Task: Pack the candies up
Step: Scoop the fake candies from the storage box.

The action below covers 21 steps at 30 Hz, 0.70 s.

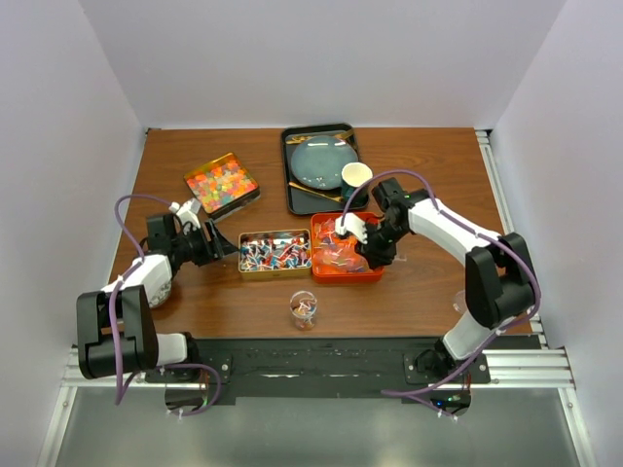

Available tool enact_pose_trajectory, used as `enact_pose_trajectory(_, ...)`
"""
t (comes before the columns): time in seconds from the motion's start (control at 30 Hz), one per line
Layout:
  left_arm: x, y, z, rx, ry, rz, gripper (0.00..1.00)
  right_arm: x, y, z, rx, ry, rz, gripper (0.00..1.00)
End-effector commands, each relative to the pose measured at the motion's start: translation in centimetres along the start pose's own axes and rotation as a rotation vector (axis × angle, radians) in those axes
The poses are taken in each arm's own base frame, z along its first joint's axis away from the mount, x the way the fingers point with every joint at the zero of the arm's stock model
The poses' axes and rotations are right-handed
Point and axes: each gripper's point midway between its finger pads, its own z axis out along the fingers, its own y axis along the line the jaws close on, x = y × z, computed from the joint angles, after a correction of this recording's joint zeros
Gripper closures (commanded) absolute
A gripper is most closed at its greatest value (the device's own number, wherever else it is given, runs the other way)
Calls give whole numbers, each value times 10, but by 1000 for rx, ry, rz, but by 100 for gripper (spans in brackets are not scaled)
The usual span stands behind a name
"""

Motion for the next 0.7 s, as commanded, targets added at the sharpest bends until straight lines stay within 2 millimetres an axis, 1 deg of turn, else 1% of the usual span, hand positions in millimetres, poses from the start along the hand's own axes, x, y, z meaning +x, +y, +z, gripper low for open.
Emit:
enact_pose_trajectory(0.0, -23, -9, -4, 43, -49, 70, 38, -23, -4, -28, 80, -106, 10, 100)
enact_pose_trajectory(0.03, -25, -9, -5, 43, -55, 71, 37, -29, -4, -35, 95, -119, 26, 100)
enact_pose_trajectory(0.07, -26, -10, -6, 45, -59, 75, 37, -40, -9, -48, 126, -145, 9, 100)
enact_pose_trajectory(0.1, -29, -11, -7, 46, -69, 79, 37, -47, -8, -60, 151, -163, -7, 100)
enact_pose_trajectory(0.13, -29, -12, -7, 47, -74, 80, 37, -52, -8, -68, 164, -171, -18, 100)
enact_pose_trajectory(0.17, -29, -13, -7, 48, -81, 75, 37, -62, -13, -82, 196, -190, -38, 100)
enact_pose_trajectory(0.23, -28, -12, -8, 45, -84, 61, 37, -68, -6, -94, 184, -188, -56, 100)
enact_pose_trajectory(0.27, -28, -12, -8, 45, -88, 53, 37, -74, -3, -106, 182, -190, -67, 100)
enact_pose_trajectory(0.3, -33, -13, -7, 50, -111, 68, 38, -79, 0, -111, 174, -191, -80, 100)
enact_pose_trajectory(0.33, -35, -13, -7, 51, -119, 69, 38, -87, 0, -121, 183, -197, -115, 100)
enact_pose_trajectory(0.37, -36, -14, -7, 51, -126, 63, 38, -86, 8, -123, 158, -179, -121, 100)
enact_pose_trajectory(0.4, -37, -13, -7, 49, -129, 60, 38, -92, 15, -123, 143, -166, -152, 100)
enact_pose_trajectory(0.43, -39, -14, -7, 51, -140, 62, 38, -97, 17, -128, 146, -152, -205, 100)
enact_pose_trajectory(0.47, -42, -16, -8, 53, -148, 60, 38, -89, 26, -128, 124, -90, -220, 100)
enact_pose_trajectory(0.5, -43, -15, -8, 52, -153, 57, 38, -95, 36, -125, 103, -57, -283, 100)
enact_pose_trajectory(0.53, -45, -17, -9, 55, -162, 62, 38, -96, 41, -125, 97, -24, -334, 100)
enact_pose_trajectory(0.57, -47, -18, -9, 55, -169, 62, 38, -87, 45, -125, 89, 50, -354, 100)
enact_pose_trajectory(0.6, -48, -16, -9, 48, -176, 60, 38, -91, 54, -121, 67, 77, -405, 100)
enact_pose_trajectory(0.63, -50, -18, -10, 50, -183, 65, 38, -93, 56, -123, 65, 95, -434, 100)
enact_pose_trajectory(0.67, -51, -18, -11, 48, -187, 67, 38, -90, 62, -122, 32, 131, -446, 100)
